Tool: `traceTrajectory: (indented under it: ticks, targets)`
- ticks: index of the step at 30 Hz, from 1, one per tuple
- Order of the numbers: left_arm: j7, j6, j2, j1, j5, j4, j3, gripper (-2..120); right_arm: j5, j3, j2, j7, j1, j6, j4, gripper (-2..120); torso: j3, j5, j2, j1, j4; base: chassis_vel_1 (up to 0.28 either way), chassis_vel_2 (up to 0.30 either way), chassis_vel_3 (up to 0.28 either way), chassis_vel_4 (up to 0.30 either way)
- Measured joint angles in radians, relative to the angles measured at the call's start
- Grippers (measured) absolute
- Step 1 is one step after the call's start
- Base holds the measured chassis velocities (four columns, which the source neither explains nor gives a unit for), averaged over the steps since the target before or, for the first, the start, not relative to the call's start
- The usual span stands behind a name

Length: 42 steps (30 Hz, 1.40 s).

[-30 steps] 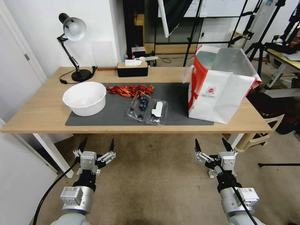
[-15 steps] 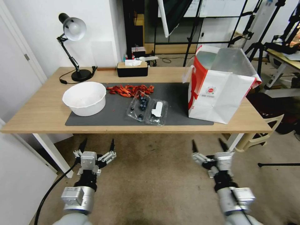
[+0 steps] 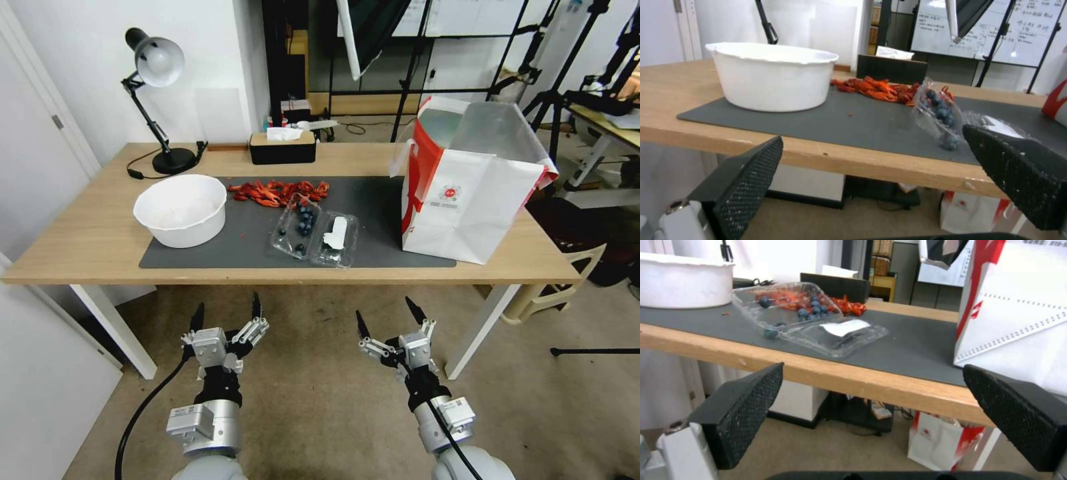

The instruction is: Close the takeout container lid, then place the container into the takeout bag.

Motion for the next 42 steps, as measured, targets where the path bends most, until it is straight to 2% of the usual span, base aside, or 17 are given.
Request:
traceTrajectory:
  ticks: [7,8,9,11,13,14,17,18,21,22,25,26,30,42]
  targets:
    - [0.018,-0.001,0.006,-0.003,-0.003,0.001,-0.01,100,0.019,0.011,-0.011,0.001,0.009,0.001,-0.004,100,0.0,0.0,0.0,0.0,0.0,0.0,0.0,0.0,0.0]
    - [0.043,-0.005,0.011,-0.004,-0.013,0.0,-0.016,100,0.038,0.014,-0.02,0.0,0.02,0.001,-0.011,100,0.0,0.0001,0.0,0.0,0.0,0.0,0.0,0.0,0.0]
    - [0.107,-0.011,0.032,-0.005,-0.077,0.0,-0.02,100,0.078,0.019,-0.037,-0.004,0.041,-0.002,-0.019,100,0.0,0.0001,0.0,0.0,0.0,0.0,0.0,0.0,0.0]
    - [0.118,-0.006,0.04,-0.006,-0.119,-0.002,-0.02,100,0.09,0.019,-0.045,-0.006,0.049,-0.004,-0.021,100,0.0,0.0,0.0,0.0,0.0,0.0,0.0,0.0,0.0]
    - [0.133,0.03,0.064,-0.017,-0.263,-0.012,-0.007,100,0.109,0.023,-0.061,-0.011,0.058,-0.006,-0.023,100,0.0,0.0002,0.0,0.0,0.0003,0.0,0.0,0.0,0.0]
    - [0.133,0.03,0.064,-0.017,-0.263,-0.012,-0.007,100,0.109,0.023,-0.061,-0.011,0.058,-0.006,-0.023,100,0.0,0.0002,0.0,0.0,0.0003,0.0,0.0,0.0,0.0]
    - [0.14,0.095,0.108,-0.062,-0.491,-0.01,0.012,100,0.132,0.034,-0.082,-0.015,0.058,-0.006,-0.026,100,0.0,0.0001,0.0,0.0,-0.0001,0.0,0.0,0.0,0.0]
    - [0.14,0.095,0.108,-0.062,-0.491,-0.01,0.012,100,0.132,0.034,-0.082,-0.015,0.058,-0.006,-0.026,100,0.0,0.0001,0.0,0.0,-0.0001,0.0,0.0,0.0,0.0]
    - [0.141,0.122,0.15,-0.134,-0.695,0.03,0.023,100,0.151,0.045,-0.1,-0.018,0.055,-0.005,-0.027,100,0.0,0.0,0.0,0.0,0.0001,0.0,0.0,0.0,0.0]
    - [0.141,0.122,0.15,-0.134,-0.695,0.03,0.023,100,0.151,0.045,-0.1,-0.018,0.055,-0.005,-0.027,100,0.0,0.0,0.0,0.0,0.0001,0.0,0.0,0.0,0.0]
    - [0.15,0.139,0.183,-0.215,-0.85,0.072,0.027,100,0.155,0.056,-0.109,-0.021,0.04,-0.003,-0.017,100,0.0,-0.0001,0.0,0.0,0.0,0.0,0.0,0.0,0.0]
    - [0.15,0.139,0.183,-0.215,-0.85,0.072,0.027,100,0.155,0.056,-0.109,-0.021,0.04,-0.003,-0.017,100,0.0,-0.0001,0.0,0.0,0.0,0.0,0.0,0.0,0.0]
    - [0.146,0.183,0.206,-0.307,-0.988,0.097,0.036,100,0.152,0.066,-0.116,-0.027,0.028,0.003,-0.01,100,0.0,0.0001,0.0,0.0,-0.0001,0.0,0.0,0.0,0.0]
    - [0.076,0.292,0.213,-0.447,-1.129,0.152,0.08,100,0.125,0.09,-0.139,-0.036,0.024,0.024,-0.023,100,0.0,0.0,0.0,0.0,0.0001,0.0,0.0,0.0,0.0]
